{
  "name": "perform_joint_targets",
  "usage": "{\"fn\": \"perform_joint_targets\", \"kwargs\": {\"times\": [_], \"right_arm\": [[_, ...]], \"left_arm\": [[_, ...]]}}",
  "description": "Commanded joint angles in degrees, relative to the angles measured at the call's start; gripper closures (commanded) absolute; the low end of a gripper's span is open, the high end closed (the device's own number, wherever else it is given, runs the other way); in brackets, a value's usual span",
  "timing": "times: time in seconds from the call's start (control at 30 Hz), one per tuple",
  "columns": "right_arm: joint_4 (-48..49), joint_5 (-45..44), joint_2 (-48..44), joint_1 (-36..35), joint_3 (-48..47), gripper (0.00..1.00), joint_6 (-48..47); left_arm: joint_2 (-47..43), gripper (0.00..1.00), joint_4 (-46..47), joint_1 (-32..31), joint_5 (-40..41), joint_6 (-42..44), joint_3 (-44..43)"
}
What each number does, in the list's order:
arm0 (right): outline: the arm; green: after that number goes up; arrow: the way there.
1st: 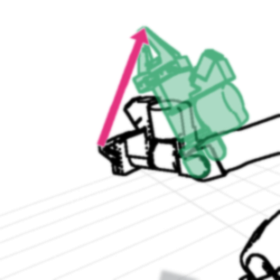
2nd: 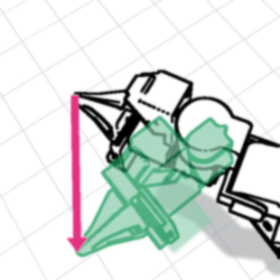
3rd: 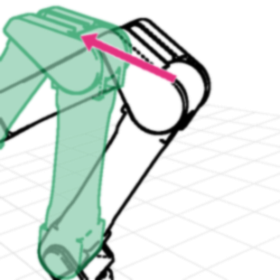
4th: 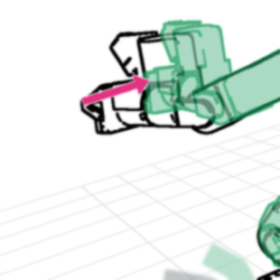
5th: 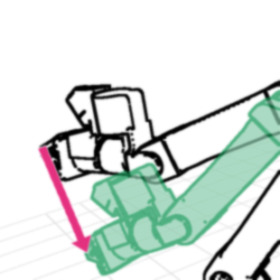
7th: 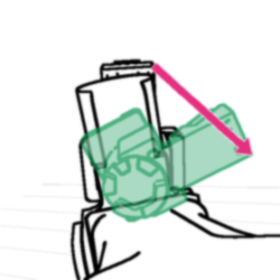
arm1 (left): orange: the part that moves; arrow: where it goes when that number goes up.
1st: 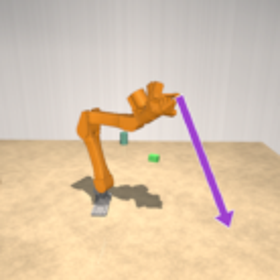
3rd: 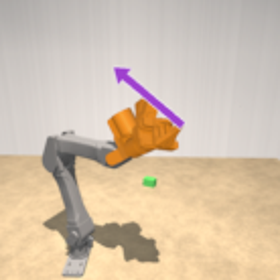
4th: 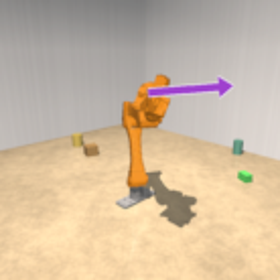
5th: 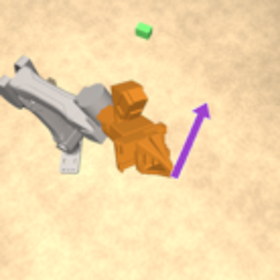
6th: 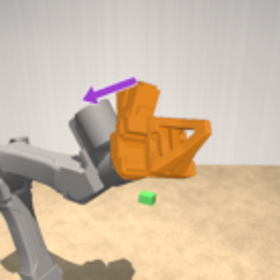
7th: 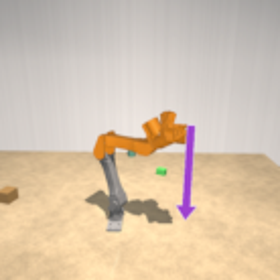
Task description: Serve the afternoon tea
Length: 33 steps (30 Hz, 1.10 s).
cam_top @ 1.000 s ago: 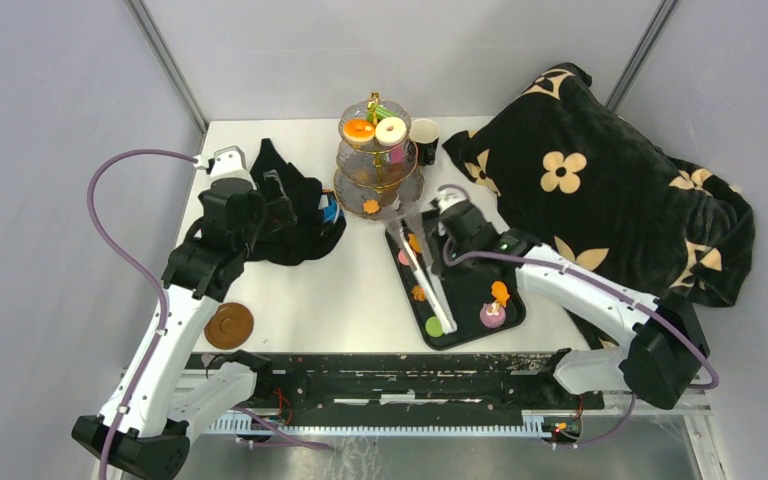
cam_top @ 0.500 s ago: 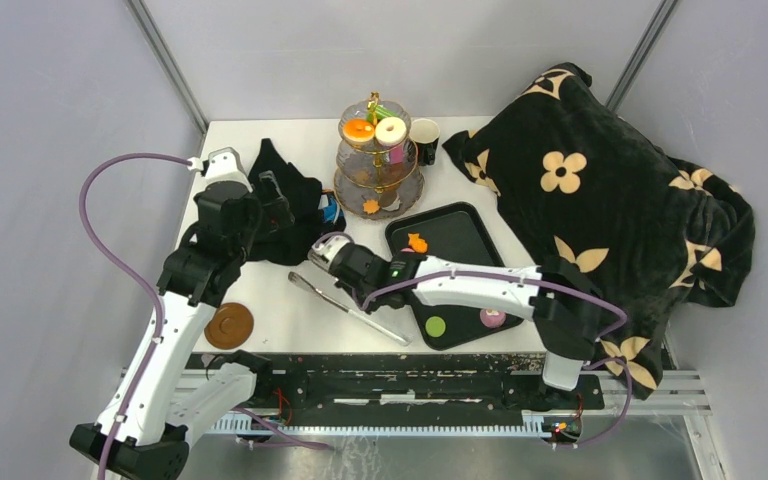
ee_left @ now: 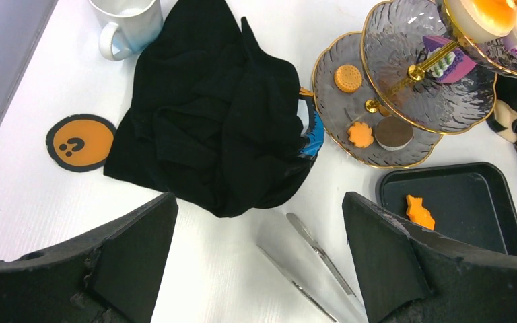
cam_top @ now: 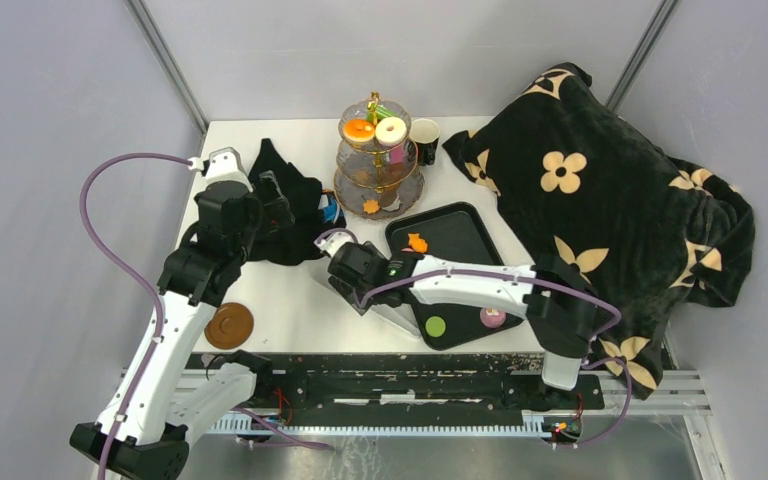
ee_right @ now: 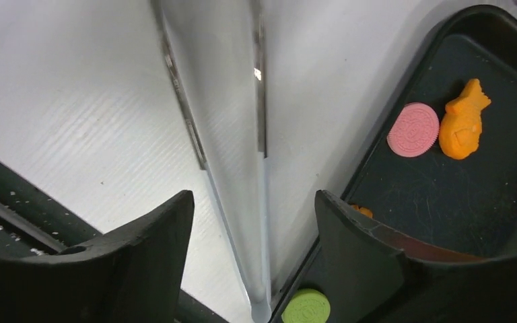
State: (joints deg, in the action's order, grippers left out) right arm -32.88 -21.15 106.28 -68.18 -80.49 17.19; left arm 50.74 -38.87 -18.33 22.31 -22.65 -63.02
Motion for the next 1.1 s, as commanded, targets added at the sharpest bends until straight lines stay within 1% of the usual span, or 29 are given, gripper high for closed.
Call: {"fn": "perform_joint_targets", "kwargs": {"times": [0.0,0.07,0.17,0.3,0.4,0.57,0.7,0.83,0.97,1.07], "right_arm": [[6.1,-0.4,-9.0,0.6,5.7,0.24,4.3],[7.7,2.1,-11.0,0.6,9.0,0.17,6.6],[9.8,5.3,-12.0,0.6,12.4,0.1,8.4],[13.3,6.3,-11.5,0.6,16.1,0.07,8.6],[12.2,6.7,-9.3,0.6,15.2,0.06,7.4],[14.6,6.5,-5.6,0.6,16.0,0.06,7.1],[15.1,4.6,-1.7,0.5,14.8,0.08,5.4],[16.8,5.0,0.3,0.5,14.1,0.12,4.5],[18.0,5.3,2.8,0.4,14.4,0.2,5.0],[19.4,5.1,2.6,0.4,16.3,0.31,6.0]], "left_arm": [[-0.2,0.01,2.6,0.4,0.0,-0.9,-2.0],[-0.3,0.01,2.6,0.4,-0.4,-1.0,-1.8],[0.4,0.01,2.7,0.4,-1.6,-1.2,-1.6],[1.2,0.01,3.0,0.4,-2.6,-1.8,-1.6],[1.2,0.01,3.0,0.4,-3.0,-1.6,-1.6],[1.7,0.01,3.0,0.4,-3.9,-1.7,-1.6],[1.6,0.01,2.9,0.4,-4.2,-1.9,-1.7],[1.9,0.01,2.7,0.4,-5.3,-2.1,-1.9],[2.1,0.01,2.6,0.3,-5.4,-1.9,-2.2],[2.2,0.01,2.4,0.4,-5.5,-1.7,-2.6]]}}
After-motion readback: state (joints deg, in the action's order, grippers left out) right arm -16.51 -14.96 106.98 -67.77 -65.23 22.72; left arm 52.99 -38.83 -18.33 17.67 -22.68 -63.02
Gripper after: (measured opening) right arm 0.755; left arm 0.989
